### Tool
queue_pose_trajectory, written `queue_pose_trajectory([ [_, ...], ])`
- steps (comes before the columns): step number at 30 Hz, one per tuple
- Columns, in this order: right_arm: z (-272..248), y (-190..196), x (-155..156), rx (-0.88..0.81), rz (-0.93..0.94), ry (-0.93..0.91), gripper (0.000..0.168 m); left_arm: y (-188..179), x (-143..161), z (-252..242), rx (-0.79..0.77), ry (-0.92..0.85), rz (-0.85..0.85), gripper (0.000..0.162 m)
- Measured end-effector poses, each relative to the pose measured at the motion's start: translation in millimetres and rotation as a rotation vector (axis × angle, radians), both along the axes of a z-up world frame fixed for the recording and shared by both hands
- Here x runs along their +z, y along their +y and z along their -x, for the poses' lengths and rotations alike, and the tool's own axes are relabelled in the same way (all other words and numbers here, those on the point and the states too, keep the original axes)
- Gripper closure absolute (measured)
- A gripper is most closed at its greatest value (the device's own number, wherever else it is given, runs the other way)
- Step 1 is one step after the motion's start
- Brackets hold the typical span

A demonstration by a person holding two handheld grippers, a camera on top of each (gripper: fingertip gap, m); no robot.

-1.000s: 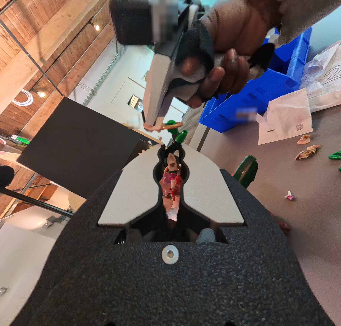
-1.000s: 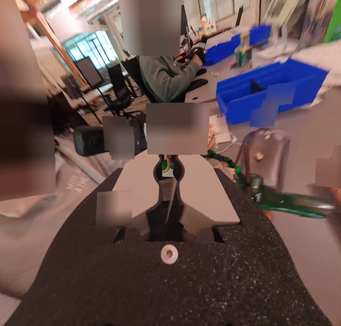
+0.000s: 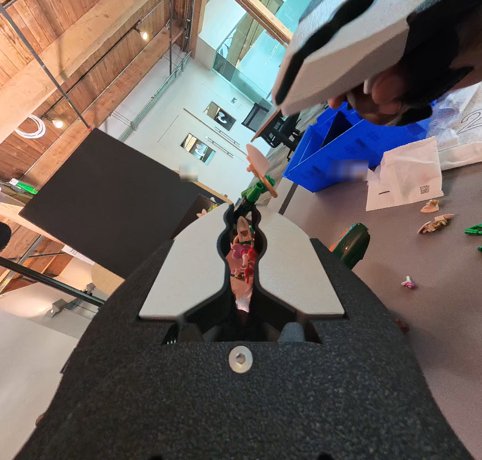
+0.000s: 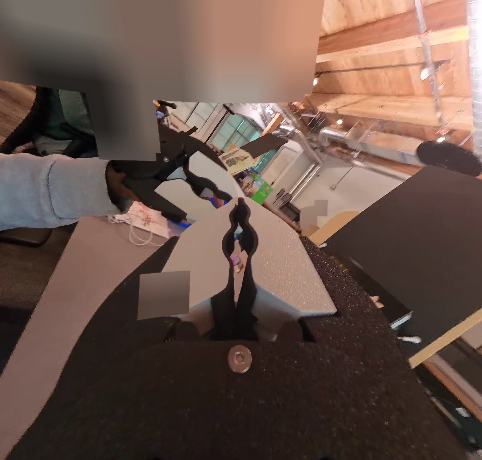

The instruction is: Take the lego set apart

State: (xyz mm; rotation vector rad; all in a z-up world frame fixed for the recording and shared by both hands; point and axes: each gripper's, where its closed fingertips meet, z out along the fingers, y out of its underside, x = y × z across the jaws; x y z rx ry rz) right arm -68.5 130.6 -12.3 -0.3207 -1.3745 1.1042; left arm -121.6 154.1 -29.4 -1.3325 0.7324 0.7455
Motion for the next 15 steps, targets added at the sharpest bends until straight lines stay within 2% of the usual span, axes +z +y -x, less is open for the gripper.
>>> queue_pose_trajectory([
  [2, 4, 1, -9, 0.025, 0.048, -0.087, 0.168, 1, -2, -3, 0.003, 0.022, 0.007, 0.150],
  [5, 6, 7, -4, 0.018, 0.068, -0.118, 0.142, 2, -3, -6, 0.002, 0.034, 0.012, 0.149],
  [8, 15, 5, -9, 0.019, -0.038, -0.246, 0.134, 2, -4, -6, 0.002, 0.038, 0.013, 0.149],
  [15, 32, 1, -22, -0.065, -0.397, -0.347, 0.145, 2, -4, -7, 0.000, 0.041, 0.015, 0.149],
])
